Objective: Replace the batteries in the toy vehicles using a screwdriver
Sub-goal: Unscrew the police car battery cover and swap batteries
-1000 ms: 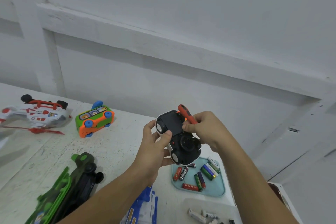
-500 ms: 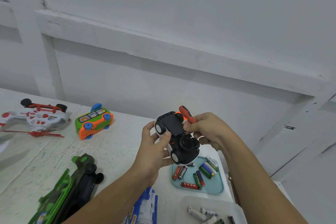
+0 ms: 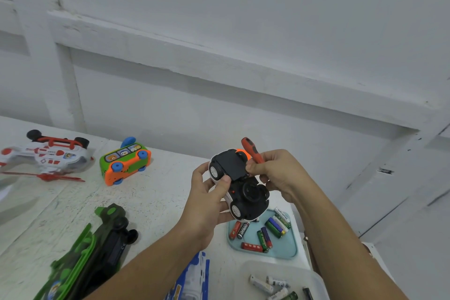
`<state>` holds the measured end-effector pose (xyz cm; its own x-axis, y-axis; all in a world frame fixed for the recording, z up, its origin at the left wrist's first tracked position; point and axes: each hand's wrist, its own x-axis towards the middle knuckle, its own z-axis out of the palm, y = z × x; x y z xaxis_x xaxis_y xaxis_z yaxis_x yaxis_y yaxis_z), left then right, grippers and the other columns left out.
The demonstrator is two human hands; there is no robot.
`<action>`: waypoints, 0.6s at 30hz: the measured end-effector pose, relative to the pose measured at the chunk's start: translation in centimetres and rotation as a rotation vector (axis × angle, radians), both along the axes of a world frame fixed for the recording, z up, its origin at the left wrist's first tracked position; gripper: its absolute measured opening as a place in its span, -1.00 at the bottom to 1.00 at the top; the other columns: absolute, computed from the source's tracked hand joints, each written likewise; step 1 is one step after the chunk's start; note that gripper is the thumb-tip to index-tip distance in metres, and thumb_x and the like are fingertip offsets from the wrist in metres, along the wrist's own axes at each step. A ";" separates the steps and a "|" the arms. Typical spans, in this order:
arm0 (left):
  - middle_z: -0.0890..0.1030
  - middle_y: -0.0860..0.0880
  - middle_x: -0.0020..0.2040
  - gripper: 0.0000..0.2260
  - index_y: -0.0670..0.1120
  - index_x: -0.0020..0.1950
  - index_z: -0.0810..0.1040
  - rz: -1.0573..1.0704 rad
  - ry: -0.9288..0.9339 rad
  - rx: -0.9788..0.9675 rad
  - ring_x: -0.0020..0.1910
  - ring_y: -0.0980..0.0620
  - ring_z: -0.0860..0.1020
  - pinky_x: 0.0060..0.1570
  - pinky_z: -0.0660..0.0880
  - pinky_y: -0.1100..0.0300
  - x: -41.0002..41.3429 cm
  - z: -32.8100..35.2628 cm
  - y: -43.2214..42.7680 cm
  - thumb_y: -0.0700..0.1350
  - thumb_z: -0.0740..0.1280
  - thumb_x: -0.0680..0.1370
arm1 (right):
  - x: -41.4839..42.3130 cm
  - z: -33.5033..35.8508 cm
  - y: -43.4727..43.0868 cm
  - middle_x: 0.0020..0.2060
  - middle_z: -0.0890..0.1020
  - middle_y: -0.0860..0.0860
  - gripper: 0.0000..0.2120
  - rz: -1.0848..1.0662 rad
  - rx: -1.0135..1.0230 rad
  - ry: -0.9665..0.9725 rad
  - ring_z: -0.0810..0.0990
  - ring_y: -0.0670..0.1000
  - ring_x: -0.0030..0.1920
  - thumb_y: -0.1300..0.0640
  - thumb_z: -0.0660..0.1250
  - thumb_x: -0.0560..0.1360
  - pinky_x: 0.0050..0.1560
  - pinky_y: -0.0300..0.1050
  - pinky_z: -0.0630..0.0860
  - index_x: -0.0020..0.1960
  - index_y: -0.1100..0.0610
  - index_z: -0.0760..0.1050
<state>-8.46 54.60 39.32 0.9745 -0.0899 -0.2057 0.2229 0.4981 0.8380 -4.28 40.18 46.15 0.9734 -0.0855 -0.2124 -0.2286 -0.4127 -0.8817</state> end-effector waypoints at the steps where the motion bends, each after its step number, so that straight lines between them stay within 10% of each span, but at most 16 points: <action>1: 0.57 -0.01 0.19 -0.67 0.28 0.14 0.34 -0.001 -0.001 -0.004 0.00 -0.19 0.67 -0.13 0.65 -0.12 0.0 0.0 0.0 -0.15 0.30 0.61 | 0.0 0.0 0.0 -0.46 0.53 0.03 -0.92 -0.003 0.003 0.001 0.33 -0.05 -0.48 0.37 0.39 0.43 -0.44 -0.22 0.27 -0.20 0.23 0.60; 18: 0.60 -0.05 0.17 -0.67 0.19 0.27 0.34 -0.023 0.023 0.005 -0.03 -0.21 0.68 -0.15 0.65 -0.10 0.6 -0.3 0.1 -0.15 0.30 0.61 | 0.6 0.0 0.1 -0.46 0.63 0.04 -0.92 -0.014 -0.113 -0.008 0.43 -0.05 -0.48 0.26 0.48 0.40 -0.42 -0.19 0.30 -0.20 0.23 0.59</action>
<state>-7.89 54.66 39.06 0.9671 -0.1115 -0.2285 0.2536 0.4887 0.8348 -3.70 40.32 46.13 0.9737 -0.1217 -0.1924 -0.2276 -0.5067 -0.8315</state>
